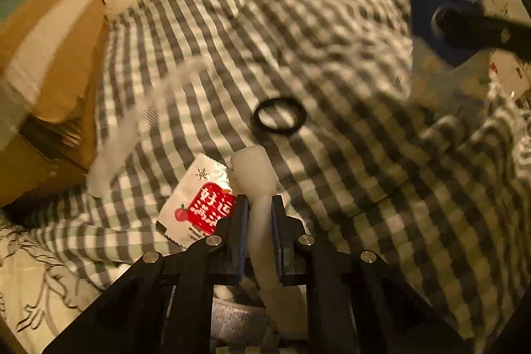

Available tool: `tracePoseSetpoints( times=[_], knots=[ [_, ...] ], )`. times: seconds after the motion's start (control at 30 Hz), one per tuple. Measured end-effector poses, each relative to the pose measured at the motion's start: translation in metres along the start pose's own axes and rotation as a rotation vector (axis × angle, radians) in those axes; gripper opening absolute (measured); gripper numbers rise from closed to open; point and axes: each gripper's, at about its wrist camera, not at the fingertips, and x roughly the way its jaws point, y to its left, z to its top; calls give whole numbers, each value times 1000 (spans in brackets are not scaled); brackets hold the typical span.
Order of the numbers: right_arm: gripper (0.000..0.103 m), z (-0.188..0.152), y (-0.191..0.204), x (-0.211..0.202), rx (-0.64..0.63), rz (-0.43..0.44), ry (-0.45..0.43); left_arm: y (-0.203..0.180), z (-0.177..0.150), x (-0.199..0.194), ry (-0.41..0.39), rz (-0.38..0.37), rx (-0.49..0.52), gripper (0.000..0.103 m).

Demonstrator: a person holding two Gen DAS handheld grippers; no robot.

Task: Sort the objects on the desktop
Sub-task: 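Grasp the white plastic piece with the left gripper while the right holds the Vinda box, then carry white piece and Vinda box over the cardboard box and release both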

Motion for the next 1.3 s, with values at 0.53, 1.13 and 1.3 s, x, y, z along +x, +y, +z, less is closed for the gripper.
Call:
tracePoseSetpoints(
  times=[0.53, 1.13, 1.3],
  knots=[
    [22, 2, 4, -15, -5, 17, -52, 45, 29, -72, -315, 56, -115, 13],
    [22, 114, 99, -76, -222, 41, -270, 120, 96, -182, -560, 271, -201, 14],
    [22, 136, 135, -62, -226, 128, -301, 157, 82, -169, -586, 248, -287, 14]
  ],
)
